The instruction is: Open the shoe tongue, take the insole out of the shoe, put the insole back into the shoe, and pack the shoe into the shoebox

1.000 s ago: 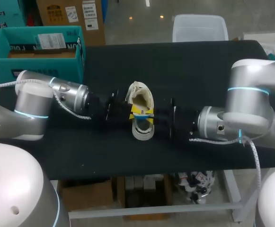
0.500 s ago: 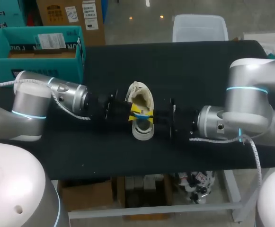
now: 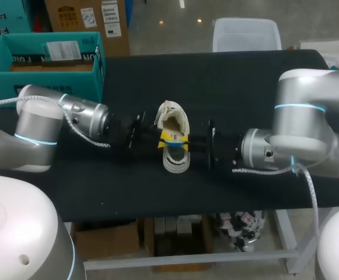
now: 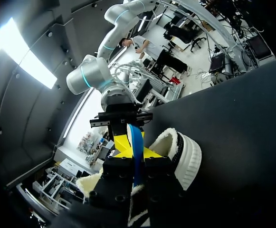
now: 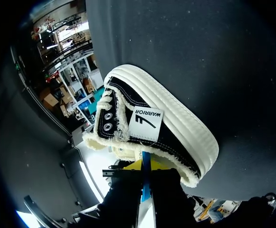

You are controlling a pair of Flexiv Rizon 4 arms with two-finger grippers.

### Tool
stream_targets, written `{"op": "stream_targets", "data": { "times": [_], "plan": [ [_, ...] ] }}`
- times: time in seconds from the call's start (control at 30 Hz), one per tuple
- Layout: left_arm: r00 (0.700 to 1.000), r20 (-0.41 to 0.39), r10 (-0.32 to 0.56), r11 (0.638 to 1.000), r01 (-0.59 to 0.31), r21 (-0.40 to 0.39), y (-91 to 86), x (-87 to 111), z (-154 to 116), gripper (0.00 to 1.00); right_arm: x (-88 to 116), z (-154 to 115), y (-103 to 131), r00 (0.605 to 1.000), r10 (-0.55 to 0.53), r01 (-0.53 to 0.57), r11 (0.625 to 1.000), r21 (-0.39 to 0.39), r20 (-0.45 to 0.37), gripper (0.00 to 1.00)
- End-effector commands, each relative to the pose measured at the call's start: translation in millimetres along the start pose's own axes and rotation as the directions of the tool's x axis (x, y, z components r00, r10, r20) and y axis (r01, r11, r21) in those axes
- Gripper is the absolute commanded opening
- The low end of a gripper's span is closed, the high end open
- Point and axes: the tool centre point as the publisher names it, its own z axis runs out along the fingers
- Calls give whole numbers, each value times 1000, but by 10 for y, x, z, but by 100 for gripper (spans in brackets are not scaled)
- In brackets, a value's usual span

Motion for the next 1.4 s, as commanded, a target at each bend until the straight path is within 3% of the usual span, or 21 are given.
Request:
{"op": "stream_targets", "data": {
  "times": [0.03,0.3,0.33,0.37,0.47,0.73,0.8,0.83,1.1,1.2,1.23,1.3,1.33,1.37,1.4],
  "plan": [
    [1000,2,-13,1000,13,7,183,13,53,0,26,134,99,1000,11,-11,1000,6,13,0],
    [1000,3,-31,1000,31,-2,254,37,60,0,37,151,122,1000,21,-21,1000,3,17,0],
    [999,3,-32,1000,32,-2,249,40,57,0,35,130,104,1000,19,-19,1000,0,13,9],
    [999,3,-32,999,32,-1,243,42,55,0,33,109,84,1000,16,-16,1000,-3,10,29],
    [1000,2,-31,1000,31,-1,222,47,53,0,25,42,12,1000,2,-2,1000,-11,-2,43],
    [1000,4,-28,1000,28,-5,185,54,58,0,-8,-80,-153,999,-33,32,999,-32,-6,31],
    [1000,4,-27,1000,27,-7,175,55,62,0,-12,-87,-166,999,-34,34,999,-30,-5,23],
    [1000,4,-26,1000,26,-8,162,57,64,0,-16,-88,-173,999,-34,34,999,-26,-3,0],
    [1000,7,-20,1000,20,-2,56,39,37,0,-38,-20,-147,999,-32,33,999,-19,25,0],
    [1000,18,-10,1000,10,1,-10,18,-5,27,-39,-21,-137,999,-29,29,999,-19,25,0],
    [1000,20,-6,1000,6,2,-33,14,-13,28,-39,-22,-135,999,-28,28,999,-20,26,0],
    [1000,23,0,1000,0,11,-71,9,-23,20,-40,-22,-129,999,-25,26,999,-23,27,0],
    [1000,22,3,1000,-3,17,-82,8,-22,7,-41,-21,-128,999,-25,25,999,-24,28,0],
    [1000,20,5,1000,-5,21,-95,9,-19,0,-42,-19,-126,999,-23,24,999,-25,29,0],
    [1000,17,7,1000,-7,25,-100,11,-14,0,-42,-17,-124,999,-22,23,999,-26,30,0]
  ]
}}
